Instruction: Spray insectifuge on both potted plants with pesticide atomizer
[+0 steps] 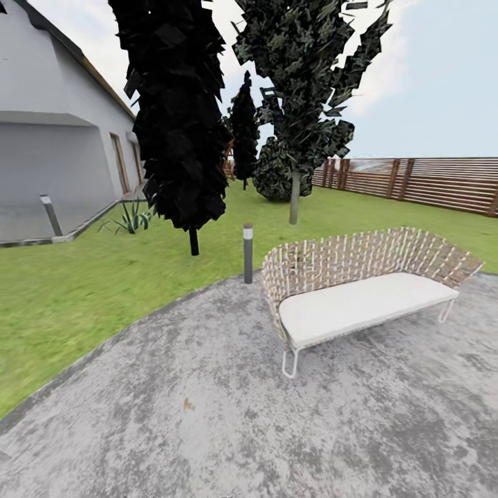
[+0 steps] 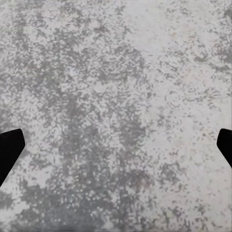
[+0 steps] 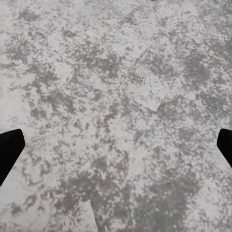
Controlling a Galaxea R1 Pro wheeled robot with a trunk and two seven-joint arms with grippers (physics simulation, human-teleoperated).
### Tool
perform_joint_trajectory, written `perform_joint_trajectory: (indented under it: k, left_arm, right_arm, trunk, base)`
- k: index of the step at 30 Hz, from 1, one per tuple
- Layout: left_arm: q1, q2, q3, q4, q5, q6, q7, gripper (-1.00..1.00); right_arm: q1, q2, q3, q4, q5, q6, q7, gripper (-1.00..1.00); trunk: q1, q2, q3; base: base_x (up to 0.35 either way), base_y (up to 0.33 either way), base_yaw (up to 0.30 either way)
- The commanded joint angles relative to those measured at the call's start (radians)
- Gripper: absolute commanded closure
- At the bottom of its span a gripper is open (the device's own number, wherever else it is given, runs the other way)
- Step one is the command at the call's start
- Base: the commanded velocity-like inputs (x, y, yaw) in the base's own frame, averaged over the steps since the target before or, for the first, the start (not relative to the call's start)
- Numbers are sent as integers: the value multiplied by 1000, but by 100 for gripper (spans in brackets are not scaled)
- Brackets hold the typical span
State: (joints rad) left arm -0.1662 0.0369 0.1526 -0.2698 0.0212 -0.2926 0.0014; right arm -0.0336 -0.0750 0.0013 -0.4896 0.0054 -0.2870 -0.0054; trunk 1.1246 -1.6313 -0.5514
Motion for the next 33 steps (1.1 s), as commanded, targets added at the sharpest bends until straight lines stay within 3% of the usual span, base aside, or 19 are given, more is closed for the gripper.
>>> perform_joint_trajectory:
  k: [1, 33]
  left_arm:
    - [-1, 0, 0, 1, 2, -3, 0, -100]
    - [-1, 0, 1, 6, 2, -4, 0, -100]
  right_arm:
    - [0, 0, 0, 0, 1, -3, -1, -100]
    - [0, 0, 0, 0, 0, -3, -1, -100]
  trunk:
    - [4, -8, -5]
    - [127, -232, -124]
  base:
    - [0, 0, 277]
    - [0, 0, 277]
